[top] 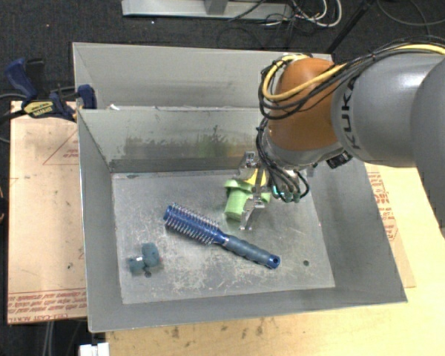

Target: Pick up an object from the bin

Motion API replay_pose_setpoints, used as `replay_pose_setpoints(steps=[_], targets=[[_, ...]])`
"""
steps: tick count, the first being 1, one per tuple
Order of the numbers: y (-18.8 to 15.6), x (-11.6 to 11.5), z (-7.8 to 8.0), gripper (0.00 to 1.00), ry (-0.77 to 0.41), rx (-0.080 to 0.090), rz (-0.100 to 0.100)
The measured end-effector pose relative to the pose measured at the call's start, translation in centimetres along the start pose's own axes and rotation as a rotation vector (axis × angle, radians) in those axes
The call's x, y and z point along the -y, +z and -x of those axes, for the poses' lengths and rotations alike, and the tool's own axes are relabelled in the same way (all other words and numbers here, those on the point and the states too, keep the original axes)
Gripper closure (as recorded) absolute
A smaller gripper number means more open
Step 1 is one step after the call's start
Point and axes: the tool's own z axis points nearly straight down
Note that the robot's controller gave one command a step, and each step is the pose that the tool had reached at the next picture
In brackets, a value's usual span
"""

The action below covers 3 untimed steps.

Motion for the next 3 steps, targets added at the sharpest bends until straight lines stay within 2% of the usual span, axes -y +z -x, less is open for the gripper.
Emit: replay_pose_setpoints(steps=[1, 2, 3], targets=[[5.2, -2.3, -2.8, 0.0, 0.005, 0.026, 0.003], [2.8, 2.2, 2.7, 0.0, 0.076, 0.016, -0.001], [2.5, 6.6, 2.6, 0.0, 0.0, 0.009, -0.002]])
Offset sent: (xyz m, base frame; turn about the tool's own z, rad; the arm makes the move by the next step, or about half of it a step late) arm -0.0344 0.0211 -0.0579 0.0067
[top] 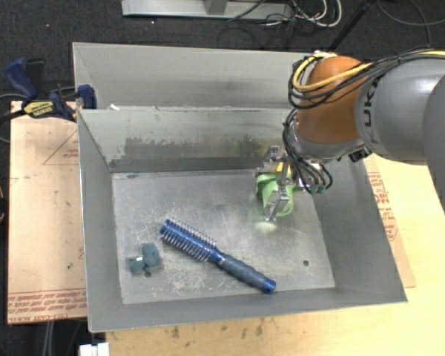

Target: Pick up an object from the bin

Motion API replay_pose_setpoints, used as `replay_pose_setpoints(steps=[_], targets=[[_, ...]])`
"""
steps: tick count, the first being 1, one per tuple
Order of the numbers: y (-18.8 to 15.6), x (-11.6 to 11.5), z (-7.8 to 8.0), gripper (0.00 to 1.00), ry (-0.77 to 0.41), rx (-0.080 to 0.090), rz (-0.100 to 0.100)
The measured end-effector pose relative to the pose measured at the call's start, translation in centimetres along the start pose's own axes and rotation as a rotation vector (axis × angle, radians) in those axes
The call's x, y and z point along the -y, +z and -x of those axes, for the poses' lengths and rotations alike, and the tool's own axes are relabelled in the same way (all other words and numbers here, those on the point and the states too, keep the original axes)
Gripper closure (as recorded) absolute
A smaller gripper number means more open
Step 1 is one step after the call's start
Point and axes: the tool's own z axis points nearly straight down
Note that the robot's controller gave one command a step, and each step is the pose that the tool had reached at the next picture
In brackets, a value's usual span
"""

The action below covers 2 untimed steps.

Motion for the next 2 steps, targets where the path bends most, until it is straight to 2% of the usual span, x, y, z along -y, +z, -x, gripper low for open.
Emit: replay_pose_setpoints(steps=[1, 2], targets=[[-0.11, 5.26, -0.59, 0.0, -0.021, -0.002, 0.0], [-0.13, 4.91, -0.54, 1.0, -0.025, -0.002, 0.002]])
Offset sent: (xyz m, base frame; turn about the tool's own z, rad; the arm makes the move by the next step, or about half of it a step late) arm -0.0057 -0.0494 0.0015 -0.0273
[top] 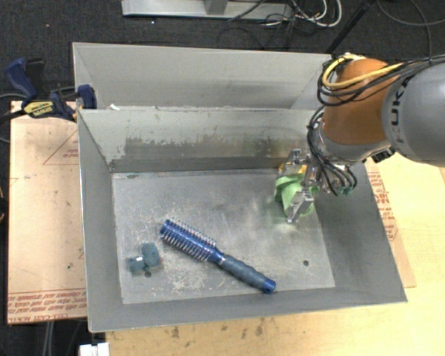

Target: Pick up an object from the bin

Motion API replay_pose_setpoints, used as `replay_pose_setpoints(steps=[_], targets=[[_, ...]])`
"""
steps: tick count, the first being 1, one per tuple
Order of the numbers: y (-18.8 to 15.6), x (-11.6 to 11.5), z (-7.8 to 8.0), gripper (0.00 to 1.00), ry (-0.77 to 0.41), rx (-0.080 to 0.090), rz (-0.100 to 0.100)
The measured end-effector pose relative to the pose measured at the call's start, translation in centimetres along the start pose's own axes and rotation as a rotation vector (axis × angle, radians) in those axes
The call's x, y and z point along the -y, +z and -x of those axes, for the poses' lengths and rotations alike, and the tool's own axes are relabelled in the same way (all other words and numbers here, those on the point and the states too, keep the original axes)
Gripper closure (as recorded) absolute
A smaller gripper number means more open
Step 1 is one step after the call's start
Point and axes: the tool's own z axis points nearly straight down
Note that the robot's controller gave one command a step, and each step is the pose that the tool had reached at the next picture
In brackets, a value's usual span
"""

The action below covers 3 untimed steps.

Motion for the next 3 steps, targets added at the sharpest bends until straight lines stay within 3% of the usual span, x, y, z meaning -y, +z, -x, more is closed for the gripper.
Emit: replay_pose_setpoints(steps=[1, 2, 3], targets=[[2.8, 0.1, 1.3, 1.0, -0.009, -0.01, 0.005], [-14.1, 1.9, -0.8, 1.0, 0.018, 0.012, -0.003], [-10.3, -0.4, -4.2, 1.0, 0.02, -0.004, 0.001]])
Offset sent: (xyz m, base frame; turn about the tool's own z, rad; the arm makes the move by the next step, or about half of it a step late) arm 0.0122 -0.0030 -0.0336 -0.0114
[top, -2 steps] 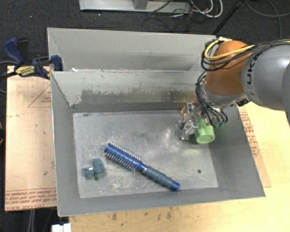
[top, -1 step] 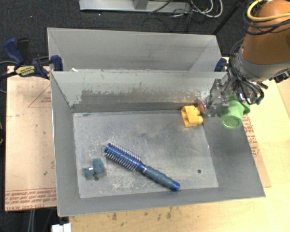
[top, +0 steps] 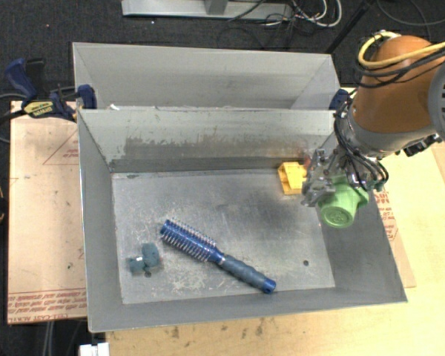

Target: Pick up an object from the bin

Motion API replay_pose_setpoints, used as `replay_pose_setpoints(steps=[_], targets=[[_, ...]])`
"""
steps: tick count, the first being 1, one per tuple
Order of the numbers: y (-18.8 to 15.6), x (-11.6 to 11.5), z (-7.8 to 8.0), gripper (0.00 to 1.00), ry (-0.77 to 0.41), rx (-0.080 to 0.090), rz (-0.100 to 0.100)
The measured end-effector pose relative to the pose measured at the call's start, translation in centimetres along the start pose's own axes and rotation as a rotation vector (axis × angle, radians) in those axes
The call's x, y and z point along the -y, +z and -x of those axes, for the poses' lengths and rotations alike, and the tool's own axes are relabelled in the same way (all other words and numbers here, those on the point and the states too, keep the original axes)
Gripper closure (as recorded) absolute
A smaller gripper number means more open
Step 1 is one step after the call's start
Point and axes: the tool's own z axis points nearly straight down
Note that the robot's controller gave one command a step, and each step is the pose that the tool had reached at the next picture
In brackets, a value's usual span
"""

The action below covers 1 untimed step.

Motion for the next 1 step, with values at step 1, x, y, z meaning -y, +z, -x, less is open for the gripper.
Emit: replay_pose_setpoints(steps=[1], targets=[[6.67, -3.58, -4.8, 1.0, 0.146, -0.004, 0.0]])
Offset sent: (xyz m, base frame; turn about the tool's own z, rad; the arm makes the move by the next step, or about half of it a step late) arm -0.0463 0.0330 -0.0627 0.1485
